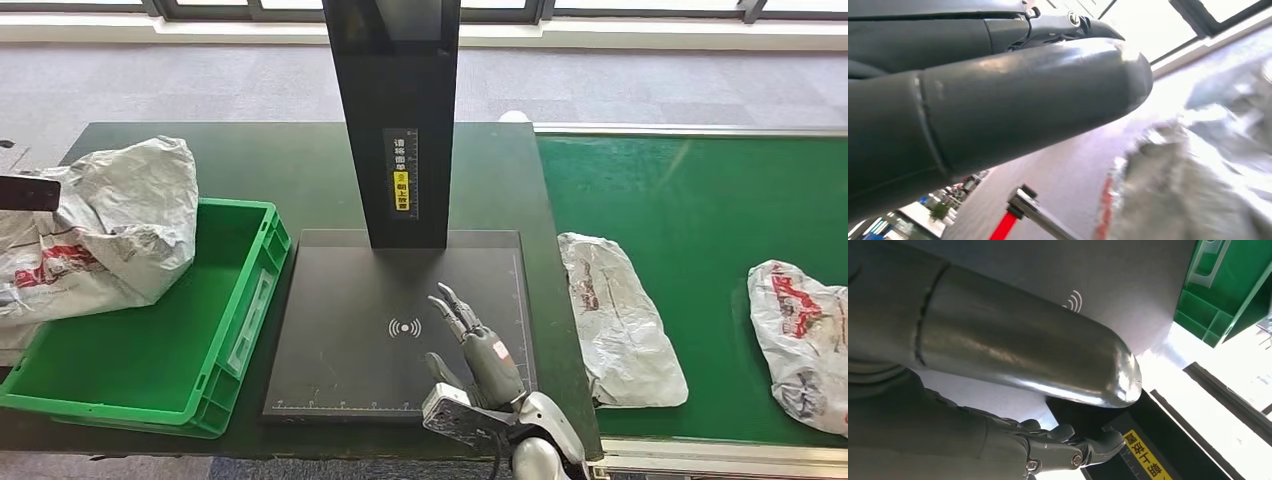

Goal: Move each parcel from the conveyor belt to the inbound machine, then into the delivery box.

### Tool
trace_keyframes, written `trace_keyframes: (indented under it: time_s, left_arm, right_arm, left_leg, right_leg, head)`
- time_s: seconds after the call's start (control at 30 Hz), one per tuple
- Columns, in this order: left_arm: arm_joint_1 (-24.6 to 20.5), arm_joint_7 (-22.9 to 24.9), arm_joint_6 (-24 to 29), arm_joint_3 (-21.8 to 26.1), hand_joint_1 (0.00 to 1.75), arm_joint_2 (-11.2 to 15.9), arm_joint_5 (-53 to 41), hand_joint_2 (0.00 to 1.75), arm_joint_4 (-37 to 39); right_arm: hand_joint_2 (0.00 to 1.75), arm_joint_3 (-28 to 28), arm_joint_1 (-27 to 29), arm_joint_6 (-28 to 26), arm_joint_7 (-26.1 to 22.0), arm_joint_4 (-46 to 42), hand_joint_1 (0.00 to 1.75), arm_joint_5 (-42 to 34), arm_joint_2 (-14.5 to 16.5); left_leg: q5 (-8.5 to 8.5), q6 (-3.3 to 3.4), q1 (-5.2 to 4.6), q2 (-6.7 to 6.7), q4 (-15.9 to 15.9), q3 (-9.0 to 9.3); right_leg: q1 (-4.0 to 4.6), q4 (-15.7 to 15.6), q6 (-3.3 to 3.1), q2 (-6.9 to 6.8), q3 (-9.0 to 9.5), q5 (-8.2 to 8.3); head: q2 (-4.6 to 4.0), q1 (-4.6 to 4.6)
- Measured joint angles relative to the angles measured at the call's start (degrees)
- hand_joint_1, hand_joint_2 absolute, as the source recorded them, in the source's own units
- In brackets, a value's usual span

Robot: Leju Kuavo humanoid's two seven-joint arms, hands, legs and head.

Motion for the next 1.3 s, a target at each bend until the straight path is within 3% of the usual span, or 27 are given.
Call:
trace_keyframes:
  time_s: [0.33,0.4,0.47,0.53,0.6,0.77,0.83,0.9,0.93,1.0,1.1,1.17,1.3]
  left_arm:
    - [0.28,2.30,1.22,-3.54,0.00,4.63,4.16,0.00,-6.88]
    - [1.65,4.82,5.51,-3.42,0.00,4.85,6.67,0.00,-8.96]
    - [4.71,9.68,13.61,-1.82,0.00,3.48,8.20,0.00,-12.25]
    - [8.91,15.37,23.67,1.33,0.00,-0.06,7.31,0.00,-15.59]
    - [13.98,19.32,32.02,4.55,0.00,-5.23,4.20,0.00,-18.23]
    - [29.20,21.71,44.79,8.48,0.00,-19.41,-1.86,0.00,-24.54]
    - [36.61,18.18,49.80,10.19,0.00,-25.72,3.58,0.00,-30.80]
    - [43.78,9.78,54.48,11.68,0.00,-31.57,17.29,0.00,-38.88]
    - [46.91,4.22,56.09,12.06,0.00,-34.33,26.51,0.00,-42.70]
    - [52.00,-7.29,56.24,12.23,0.00,-39.34,47.14,0.00,-48.82]
    - [57.16,-18.43,48.05,12.20,0.00,-45.78,73.23,0.00,-53.05]
    - [59.67,-20.63,41.64,12.03,0.00,-49.46,81.67,0.00,-53.51]
    - [64.19,-21.33,36.00,10.79,0.00,-54.81,85.22,0.00,-53.99]
  right_arm:
    - [0.00,0.00,-1.10,-0.05,-0.07,1.49,0.00,0.17,0.35]
    - [0.00,0.00,-0.81,-0.36,0.14,1.53,0.00,0.30,0.40]
    - [0.00,0.00,0.30,-0.93,0.57,0.99,0.00,0.58,0.40]
    - [0.00,0.00,2.04,-1.46,1.14,-0.30,0.00,1.06,0.40]
    - [0.00,-0.01,3.74,-1.83,1.91,-1.85,0.00,1.82,0.40]
    - [0.00,-0.41,7.76,-2.76,3.44,-5.73,0.00,3.20,0.40]
    - [0.87,-1.13,9.15,-3.74,3.13,-7.97,0.00,2.20,0.43]
    - [1.75,-2.67,10.58,-5.46,2.38,-10.89,0.00,-0.18,0.65]
    - [1.75,-3.90,11.43,-6.34,1.81,-12.60,0.00,-1.80,0.85]
    - [1.75,-7.09,13.32,-8.11,0.49,-16.25,0.00,-4.74,1.31]
    - [1.75,-12.87,16.41,-11.64,-1.05,-21.40,0.00,-6.04,2.35]
    - [1.75,-17.02,18.36,-13.84,-1.05,-24.57,0.00,-4.95,3.47]
    - [1.75,-25.10,21.04,-18.04,1.86,-29.15,0.00,-0.76,5.94]
  left_leg:
    - [0.09,-0.11,0.01,-0.27,0.00,-0.01]
    - [0.09,-0.11,-0.02,-0.31,0.01,0.02]
    - [0.09,-0.11,-0.08,-0.51,0.02,0.05]
    - [0.10,-0.10,-0.14,-0.80,0.02,0.07]
    - [0.09,-0.08,-0.25,-0.93,0.01,0.12]
    - [-0.01,0.07,-0.47,-0.46,0.01,0.19]
    - [-0.12,0.22,-0.57,-0.16,0.03,0.19]
    - [-0.27,0.42,-0.67,0.08,0.06,0.20]
    - [-0.35,0.51,-0.70,0.12,0.07,0.20]
    - [-0.50,0.64,-0.75,0.08,0.08,0.22]
    - [-0.64,0.74,-0.78,-0.16,0.09,0.25]
    - [-0.67,0.78,-0.77,-0.32,0.09,0.24]
    - [-0.68,0.80,-0.75,-0.37,0.09,0.24]
  right_leg:
    - [-0.01,0.01,-0.05,-0.25,0.08,-0.01]
    - [-0.01,-0.01,-0.05,-0.30,0.06,-0.01]
    - [-0.02,-0.04,-0.04,-0.51,0.06,-0.03]
    - [-0.06,-0.07,-0.03,-0.79,0.13,-0.09]
    - [-0.17,-0.07,0.00,-0.92,0.28,-0.13]
    - [-0.41,-0.09,0.15,-0.51,0.29,-0.04]
    - [-0.50,-0.12,0.21,-0.25,0.21,-0.02]
    - [-0.59,-0.14,0.31,-0.02,0.15,-0.05]
    - [-0.62,-0.15,0.39,0.02,0.16,-0.10]
    - [-0.67,-0.19,0.60,0.00,0.23,-0.25]
    - [-0.72,-0.23,0.83,-0.28,0.37,-0.44]
    - [-0.72,-0.23,0.86,-0.47,0.43,-0.50]
    - [-0.74,-0.23,0.89,-0.53,0.47,-0.52]
  head:
    - [0.00,0.01]
    - [0.00,0.00]
    - [0.00,0.00]
    - [0.00,0.01]
    - [0.00,0.02]
    - [0.00,0.01]
    - [0.00,0.01]
    - [0.00,0.01]
    - [0.00,0.01]
    - [0.00,0.02]
    - [0.00,0.01]
    - [0.00,0.01]
    - [0.00,0.01]
